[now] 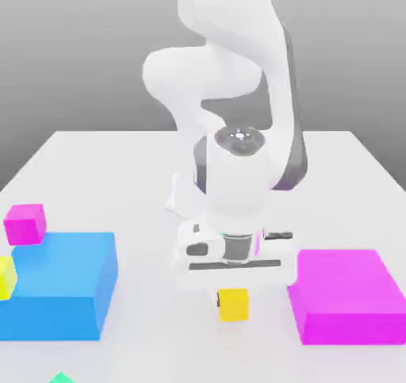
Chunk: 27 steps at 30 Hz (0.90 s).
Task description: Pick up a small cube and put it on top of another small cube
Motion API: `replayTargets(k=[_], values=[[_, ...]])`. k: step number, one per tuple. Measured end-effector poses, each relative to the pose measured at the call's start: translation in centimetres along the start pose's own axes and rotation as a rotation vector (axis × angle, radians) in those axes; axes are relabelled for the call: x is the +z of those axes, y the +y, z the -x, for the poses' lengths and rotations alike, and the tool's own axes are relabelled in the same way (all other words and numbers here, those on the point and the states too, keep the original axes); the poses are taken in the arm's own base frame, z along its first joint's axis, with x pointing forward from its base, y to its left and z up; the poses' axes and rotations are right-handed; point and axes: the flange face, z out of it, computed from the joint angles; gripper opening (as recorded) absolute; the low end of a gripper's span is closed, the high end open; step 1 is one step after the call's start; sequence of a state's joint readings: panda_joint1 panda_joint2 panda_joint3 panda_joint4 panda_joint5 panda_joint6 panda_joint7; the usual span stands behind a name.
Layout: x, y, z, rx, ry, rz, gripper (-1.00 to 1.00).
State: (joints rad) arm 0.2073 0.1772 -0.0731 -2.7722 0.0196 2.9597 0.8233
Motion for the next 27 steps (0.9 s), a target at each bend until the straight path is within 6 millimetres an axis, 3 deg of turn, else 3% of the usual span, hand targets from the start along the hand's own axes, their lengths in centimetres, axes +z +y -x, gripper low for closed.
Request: replayTargets(k=[5,6,14,23,25,27], values=[[-2.4,0.2,0.3,0.004,-0.010,0.001,-1.00],[-2.7,0.2,-0.4,0.010,-0.010,0.003,-1.00],[-4.8,1.0,-12.3,0.055,0.002,0.015,-1.00],[-6.9,6.4,-25.9,0.086,-0.012,0.006,-1.00],[-5.6,7.2,-27.4,0.087,-0.014,0.003,-1.00],[-2.7,7.4,-27.7,0.087,-0.014,0.002,-1.00]])
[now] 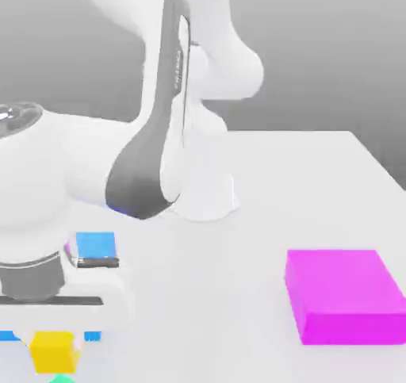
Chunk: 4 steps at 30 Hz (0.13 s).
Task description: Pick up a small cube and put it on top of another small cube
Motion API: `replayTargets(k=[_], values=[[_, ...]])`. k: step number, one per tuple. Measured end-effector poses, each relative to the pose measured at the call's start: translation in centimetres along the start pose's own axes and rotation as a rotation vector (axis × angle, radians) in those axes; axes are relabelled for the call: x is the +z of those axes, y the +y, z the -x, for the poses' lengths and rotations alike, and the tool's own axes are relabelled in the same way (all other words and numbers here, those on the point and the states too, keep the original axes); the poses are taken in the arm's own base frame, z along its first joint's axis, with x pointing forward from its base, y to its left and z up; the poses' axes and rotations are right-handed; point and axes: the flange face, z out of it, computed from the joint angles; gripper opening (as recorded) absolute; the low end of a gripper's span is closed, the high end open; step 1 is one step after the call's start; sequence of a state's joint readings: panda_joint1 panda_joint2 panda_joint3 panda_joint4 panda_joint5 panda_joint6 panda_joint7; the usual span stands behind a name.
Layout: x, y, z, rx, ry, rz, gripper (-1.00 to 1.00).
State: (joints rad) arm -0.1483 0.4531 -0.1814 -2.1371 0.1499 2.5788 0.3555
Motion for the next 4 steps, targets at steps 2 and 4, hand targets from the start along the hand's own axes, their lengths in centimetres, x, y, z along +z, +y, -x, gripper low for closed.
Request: replayTargets(k=[2,4], values=[[1.26,0.08,-0.03,0.000,-0.001,0.000,1.00],[1.26,0.08,-0.03,0.000,-0.001,0.000,1.00]])
